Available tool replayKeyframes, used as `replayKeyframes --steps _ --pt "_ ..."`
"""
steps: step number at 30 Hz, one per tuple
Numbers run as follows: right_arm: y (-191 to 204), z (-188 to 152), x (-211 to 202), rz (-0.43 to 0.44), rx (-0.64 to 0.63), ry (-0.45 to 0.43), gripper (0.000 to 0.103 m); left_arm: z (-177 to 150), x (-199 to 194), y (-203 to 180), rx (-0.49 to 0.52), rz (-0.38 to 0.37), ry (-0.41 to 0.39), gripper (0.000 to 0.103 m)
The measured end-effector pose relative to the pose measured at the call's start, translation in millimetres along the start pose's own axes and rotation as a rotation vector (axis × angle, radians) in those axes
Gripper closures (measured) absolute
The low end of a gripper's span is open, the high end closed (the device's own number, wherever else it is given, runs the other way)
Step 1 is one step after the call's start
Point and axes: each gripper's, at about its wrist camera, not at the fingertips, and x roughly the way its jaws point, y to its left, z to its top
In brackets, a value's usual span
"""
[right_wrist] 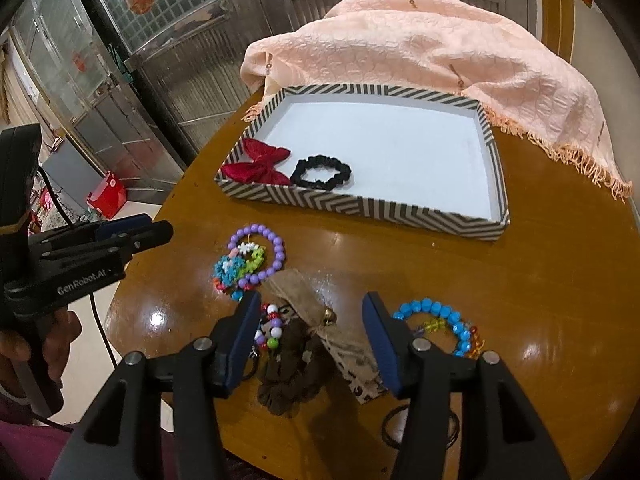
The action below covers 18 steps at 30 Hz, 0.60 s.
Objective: Organize jewelry
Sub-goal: 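Withdraw both open tools from the box back toward the jewelry pile, then grasp the flower bead bracelet with the left tool while the right tool grasps the leopard-print bow tie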
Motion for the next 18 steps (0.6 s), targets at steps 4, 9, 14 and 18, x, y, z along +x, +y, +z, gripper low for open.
replayKeyframes --steps 4,9,14,18 --pt "-1 -3 -1 0.002 0.002 0.0 0.048 -8 3 13 -0.029 -0.027 0.029 0.074" --pt "-10 -7 -4 -0.008 0.014 0.003 0.048 -17 13 22 -0.061 -0.074 0.073 0.074" --pt "-21 -16 -3 -0.009 0.024 0.029 0.048 -26 21 16 -0.036 -0.109 0.096 0.074" --pt "-26 -24 -2 0.004 0.025 0.049 0.048 -25 32 11 -0.053 -0.152 0.114 0.074"
